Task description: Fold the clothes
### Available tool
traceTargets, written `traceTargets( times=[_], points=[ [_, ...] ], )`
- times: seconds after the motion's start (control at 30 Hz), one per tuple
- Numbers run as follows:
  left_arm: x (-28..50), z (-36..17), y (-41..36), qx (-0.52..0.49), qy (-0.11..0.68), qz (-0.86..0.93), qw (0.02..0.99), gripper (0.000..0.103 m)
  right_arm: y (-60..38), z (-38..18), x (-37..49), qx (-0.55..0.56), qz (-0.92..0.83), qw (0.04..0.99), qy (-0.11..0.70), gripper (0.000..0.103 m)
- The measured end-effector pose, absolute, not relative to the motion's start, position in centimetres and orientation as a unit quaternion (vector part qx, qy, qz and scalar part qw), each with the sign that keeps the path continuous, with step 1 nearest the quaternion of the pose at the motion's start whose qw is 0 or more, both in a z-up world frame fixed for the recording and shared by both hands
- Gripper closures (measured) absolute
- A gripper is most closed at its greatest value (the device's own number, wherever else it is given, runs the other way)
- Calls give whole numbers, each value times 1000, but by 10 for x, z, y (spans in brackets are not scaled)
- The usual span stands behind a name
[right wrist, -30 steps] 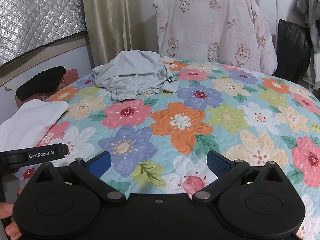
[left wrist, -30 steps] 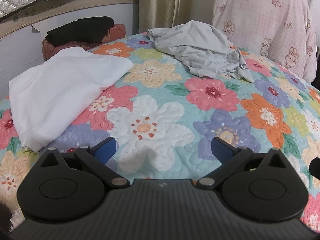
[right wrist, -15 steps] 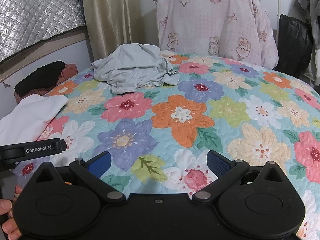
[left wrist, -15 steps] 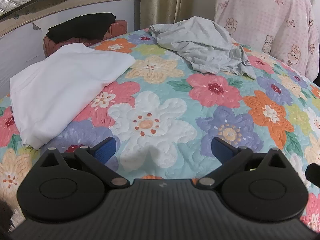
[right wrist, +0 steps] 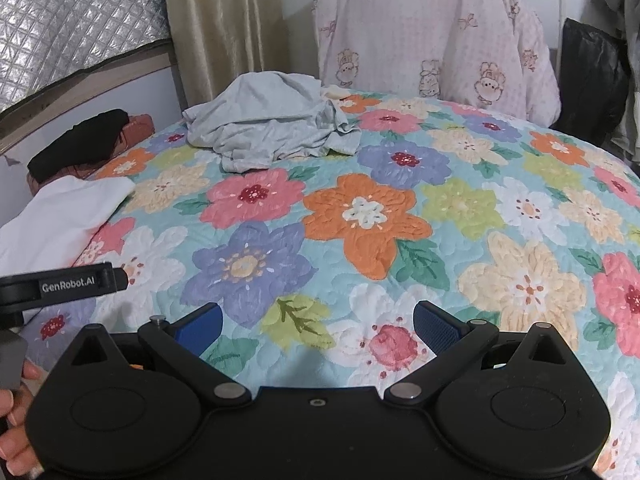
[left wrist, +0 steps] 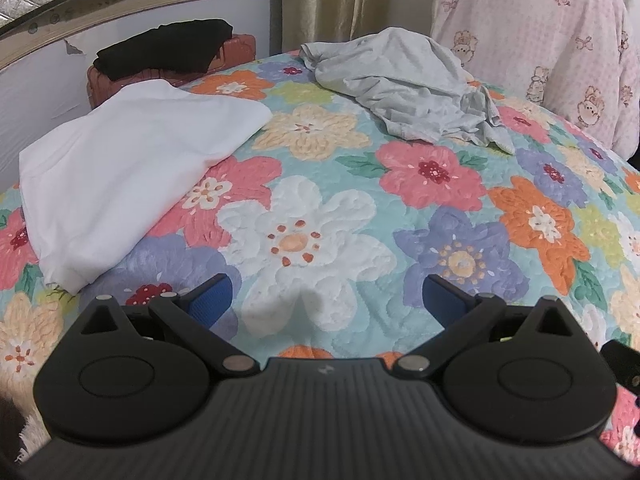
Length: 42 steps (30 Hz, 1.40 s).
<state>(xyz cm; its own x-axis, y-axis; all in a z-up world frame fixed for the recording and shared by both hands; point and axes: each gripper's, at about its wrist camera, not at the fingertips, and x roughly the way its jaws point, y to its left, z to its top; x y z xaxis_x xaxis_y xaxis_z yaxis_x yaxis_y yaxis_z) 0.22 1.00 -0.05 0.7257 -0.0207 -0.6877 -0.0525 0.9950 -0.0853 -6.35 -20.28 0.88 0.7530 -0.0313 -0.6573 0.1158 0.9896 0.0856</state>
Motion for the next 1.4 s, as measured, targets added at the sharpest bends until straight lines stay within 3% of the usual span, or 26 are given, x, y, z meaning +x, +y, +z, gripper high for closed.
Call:
traceTargets(
  times=[0.23,0.37,0.53,0.6,0.77,1.0,1.2,1.4],
  points=[
    [37,21,9,-52,371,-20,927,0,-196,29,14,44,33,935,350,0],
    [64,46,13,-20,342,-4,939,0,-195,44,60,31,95,913,395,0],
    [120,67,10,6,337,10,941,0,-178,66,125,-214,79,860,456,1],
    [143,76,7,8,331,10,944,0,-174,86,141,-245,84,846,466,1],
    [197,60,4,-29,340,1,940,0,-176,117,172,-182,183,854,453,0],
    [223,-24,9,-70,360,29,930,0,-244,46,201,-94,181,852,481,0],
    [264,-26,-8,-49,338,14,940,0,-297,2,238,-11,133,850,510,0],
    [316,-50,-23,-95,346,-13,933,0,-318,-11,294,16,130,878,461,0]
  ],
)
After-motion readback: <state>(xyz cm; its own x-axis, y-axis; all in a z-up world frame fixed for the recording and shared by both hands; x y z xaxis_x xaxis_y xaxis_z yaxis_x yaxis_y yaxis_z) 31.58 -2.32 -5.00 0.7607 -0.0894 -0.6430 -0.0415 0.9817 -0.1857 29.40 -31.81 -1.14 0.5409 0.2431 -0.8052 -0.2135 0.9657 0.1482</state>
